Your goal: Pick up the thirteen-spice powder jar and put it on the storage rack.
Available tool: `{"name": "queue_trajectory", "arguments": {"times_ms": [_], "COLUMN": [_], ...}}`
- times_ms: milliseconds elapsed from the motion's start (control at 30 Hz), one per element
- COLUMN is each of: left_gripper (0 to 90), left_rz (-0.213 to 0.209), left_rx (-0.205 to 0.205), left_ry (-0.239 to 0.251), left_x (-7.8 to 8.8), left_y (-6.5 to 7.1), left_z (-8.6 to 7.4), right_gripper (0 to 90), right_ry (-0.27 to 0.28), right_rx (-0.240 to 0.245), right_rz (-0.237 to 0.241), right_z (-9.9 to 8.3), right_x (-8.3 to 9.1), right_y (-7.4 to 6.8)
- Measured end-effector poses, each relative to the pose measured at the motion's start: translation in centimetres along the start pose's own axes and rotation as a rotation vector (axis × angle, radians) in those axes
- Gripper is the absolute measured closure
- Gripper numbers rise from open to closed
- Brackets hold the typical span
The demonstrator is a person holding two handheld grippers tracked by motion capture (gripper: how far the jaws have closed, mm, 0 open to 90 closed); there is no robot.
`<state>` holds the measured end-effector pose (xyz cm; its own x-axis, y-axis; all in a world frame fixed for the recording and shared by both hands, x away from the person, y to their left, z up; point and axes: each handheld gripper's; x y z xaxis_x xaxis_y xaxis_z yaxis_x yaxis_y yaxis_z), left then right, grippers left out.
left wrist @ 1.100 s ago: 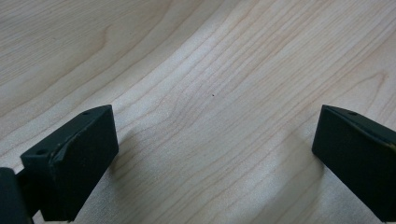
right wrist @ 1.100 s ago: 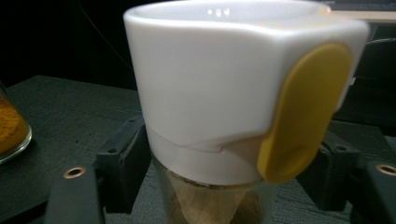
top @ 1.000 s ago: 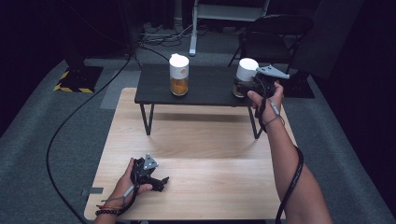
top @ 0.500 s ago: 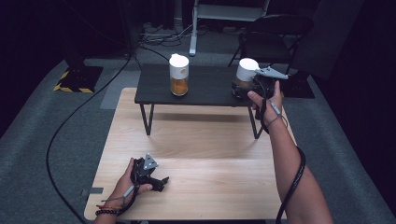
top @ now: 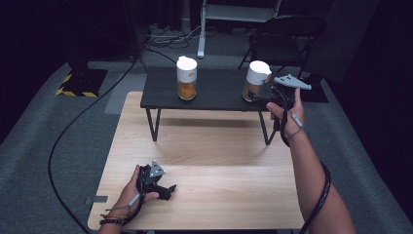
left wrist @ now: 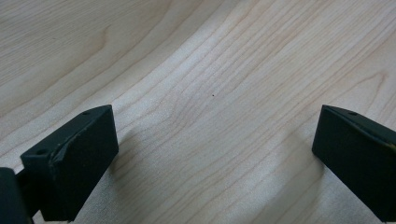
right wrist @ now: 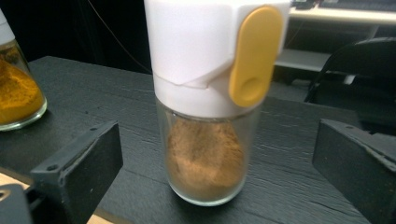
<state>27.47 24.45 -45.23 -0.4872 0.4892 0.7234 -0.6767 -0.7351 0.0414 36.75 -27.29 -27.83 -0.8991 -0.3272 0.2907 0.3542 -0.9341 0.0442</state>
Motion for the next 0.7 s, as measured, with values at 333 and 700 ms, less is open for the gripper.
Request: {"name": "queue_trajectory", "arguments": {"times_ms": [333, 700], "left_gripper": [0.4, 0.5], "left_rz": [0.0, 0.0], "left_rx": [-0.001, -0.001], "left_ry": [0.0, 0.0], "left_x": [0.0, 0.0], "left_y": [0.0, 0.0], "left_z": [0.0, 0.0], "right_gripper": [1.5, 1.4], "right_ry": [0.065, 0.155], "right_rx": [0.058, 0.189], "right_rz": [0.011, 0.017], "right_z": [-2.0, -5.3], "right_x": [2.5, 4.5], "right_y": [-0.3, -1.7]}}
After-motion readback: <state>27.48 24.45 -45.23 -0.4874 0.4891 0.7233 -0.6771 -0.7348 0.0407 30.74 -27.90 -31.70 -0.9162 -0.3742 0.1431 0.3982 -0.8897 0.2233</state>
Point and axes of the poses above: each handheld gripper's, and its own axes: x roughly backward along the jaws, z roughly out of its top, y roughly to its right, and after that the axes turned 3 degrees about -z, right-handed
